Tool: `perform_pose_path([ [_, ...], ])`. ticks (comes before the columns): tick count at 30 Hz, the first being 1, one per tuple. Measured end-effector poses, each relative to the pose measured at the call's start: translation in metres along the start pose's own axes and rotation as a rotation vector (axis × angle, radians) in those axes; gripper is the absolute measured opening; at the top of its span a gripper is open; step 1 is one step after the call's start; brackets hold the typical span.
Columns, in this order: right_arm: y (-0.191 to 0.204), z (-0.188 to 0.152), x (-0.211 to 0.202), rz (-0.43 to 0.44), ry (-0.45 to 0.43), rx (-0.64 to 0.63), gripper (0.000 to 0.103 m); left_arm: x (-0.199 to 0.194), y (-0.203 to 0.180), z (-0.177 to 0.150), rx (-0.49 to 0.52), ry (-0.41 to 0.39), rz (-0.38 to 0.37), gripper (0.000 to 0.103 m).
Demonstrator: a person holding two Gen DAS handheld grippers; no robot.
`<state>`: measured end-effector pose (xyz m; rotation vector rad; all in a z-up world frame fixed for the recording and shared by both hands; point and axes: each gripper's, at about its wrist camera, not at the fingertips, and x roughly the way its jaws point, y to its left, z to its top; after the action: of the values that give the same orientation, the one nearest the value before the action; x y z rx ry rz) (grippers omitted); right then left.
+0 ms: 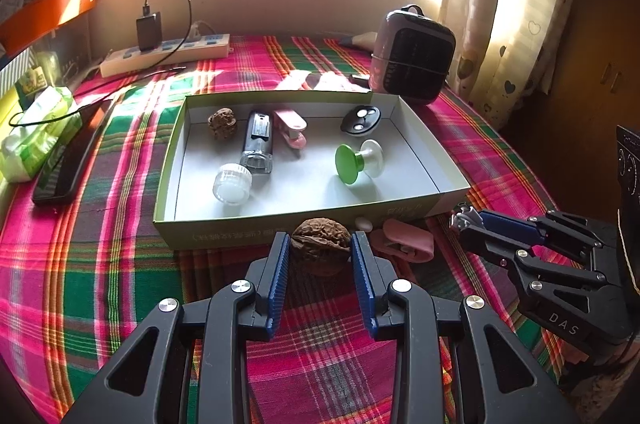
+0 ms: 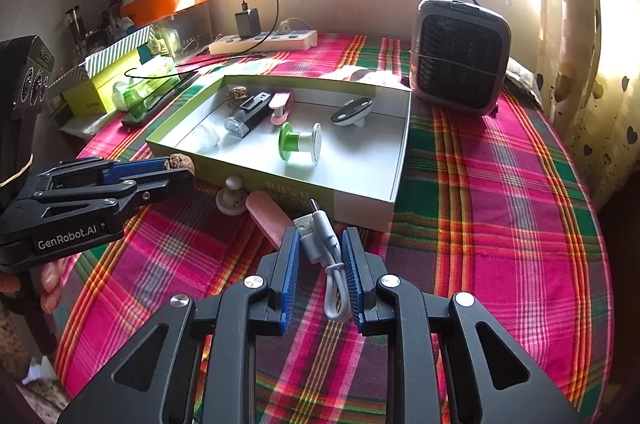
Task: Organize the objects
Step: 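Carry the walnut and white cable into the white box with both grippers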
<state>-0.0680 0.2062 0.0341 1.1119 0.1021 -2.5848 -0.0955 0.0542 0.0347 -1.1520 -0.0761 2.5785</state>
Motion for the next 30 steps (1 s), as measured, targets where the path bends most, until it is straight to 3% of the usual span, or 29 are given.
perform_pose_path([
  [17,0.005,0.030,0.001,-0.002,-0.041,0.006,0.024,0.005,0.002,0.025,0.021,-0.011,-0.013,0.029],
  [30,-0.006,0.061,0.024,-0.059,-0.034,0.028,0.023,0.025,0.006,0.044,0.020,-0.003,-0.007,0.029],
])
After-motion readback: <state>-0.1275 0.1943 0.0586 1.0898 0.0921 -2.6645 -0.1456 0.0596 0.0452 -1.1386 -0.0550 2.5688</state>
